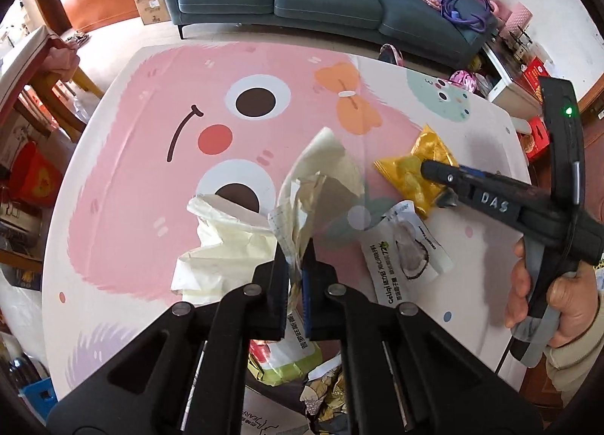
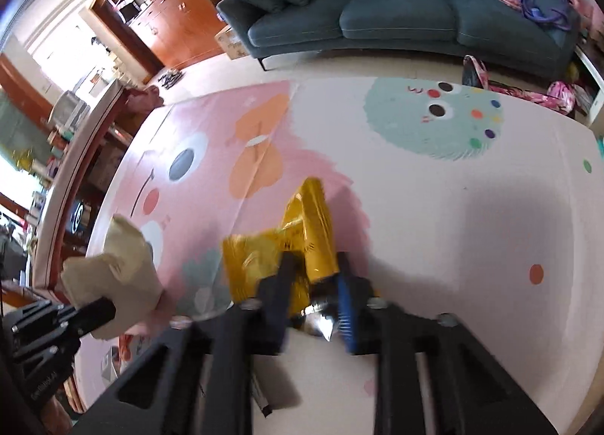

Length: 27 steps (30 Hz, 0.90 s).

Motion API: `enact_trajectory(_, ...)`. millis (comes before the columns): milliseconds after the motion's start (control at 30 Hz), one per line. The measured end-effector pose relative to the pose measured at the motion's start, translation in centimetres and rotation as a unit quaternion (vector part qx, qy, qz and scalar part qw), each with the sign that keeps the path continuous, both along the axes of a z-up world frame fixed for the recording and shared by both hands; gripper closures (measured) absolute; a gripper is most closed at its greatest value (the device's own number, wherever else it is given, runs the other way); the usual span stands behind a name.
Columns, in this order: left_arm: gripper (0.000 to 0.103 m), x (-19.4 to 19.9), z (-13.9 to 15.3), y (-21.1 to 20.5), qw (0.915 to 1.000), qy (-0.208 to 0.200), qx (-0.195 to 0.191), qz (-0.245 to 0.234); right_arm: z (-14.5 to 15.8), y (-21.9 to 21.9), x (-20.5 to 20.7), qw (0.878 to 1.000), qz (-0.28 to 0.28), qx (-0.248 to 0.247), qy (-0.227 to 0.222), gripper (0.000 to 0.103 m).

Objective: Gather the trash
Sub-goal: 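Grasp the white tissue with the left tool while the right tool grasps the yellow packet, then carry the tissue and yellow packet down over the floor bin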

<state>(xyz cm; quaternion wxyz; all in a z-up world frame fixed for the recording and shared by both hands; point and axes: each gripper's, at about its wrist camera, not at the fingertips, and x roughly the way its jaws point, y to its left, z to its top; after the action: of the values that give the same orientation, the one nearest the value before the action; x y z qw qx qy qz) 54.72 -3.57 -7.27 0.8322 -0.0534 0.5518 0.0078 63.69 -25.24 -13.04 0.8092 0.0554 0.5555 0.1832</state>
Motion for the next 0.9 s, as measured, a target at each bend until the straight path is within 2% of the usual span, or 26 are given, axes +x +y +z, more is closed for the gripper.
enact_trajectory(33, 0.1, 0.0, 0.0, 0.0, 1.0, 0.001, 0.001, 0.0, 0.0, 0.0, -0.3, 1.0, 0.002, 0.002, 0.0, 0.093)
enact_trajectory(133, 0.1, -0.4, 0.5, 0.2, 1.0, 0.002, -0.004, 0.005, 0.4, -0.4, -0.9, 1.0, -0.003, 0.012, -0.003, 0.098)
enact_trajectory(500, 0.1, -3.9, 5.1, 0.7, 0.9988, -0.039, -0.015, 0.024, 5.7, -3.7, -6.3, 0.998, -0.036, 0.018, -0.046, 0.101)
enact_trajectory(633, 0.101, -6.6, 7.1, 0.4, 0.9984, -0.048, -0.02, 0.019, 7.6, -4.1, -9.3, 0.998, -0.032, 0.028, -0.051, 0.101)
enact_trajectory(900, 0.1, -14.7, 10.4, -0.3, 0.9972, -0.06, -0.043, 0.007, 12.0, -4.5, -18.9, 0.997, -0.027, 0.032, -0.062, 0.101)
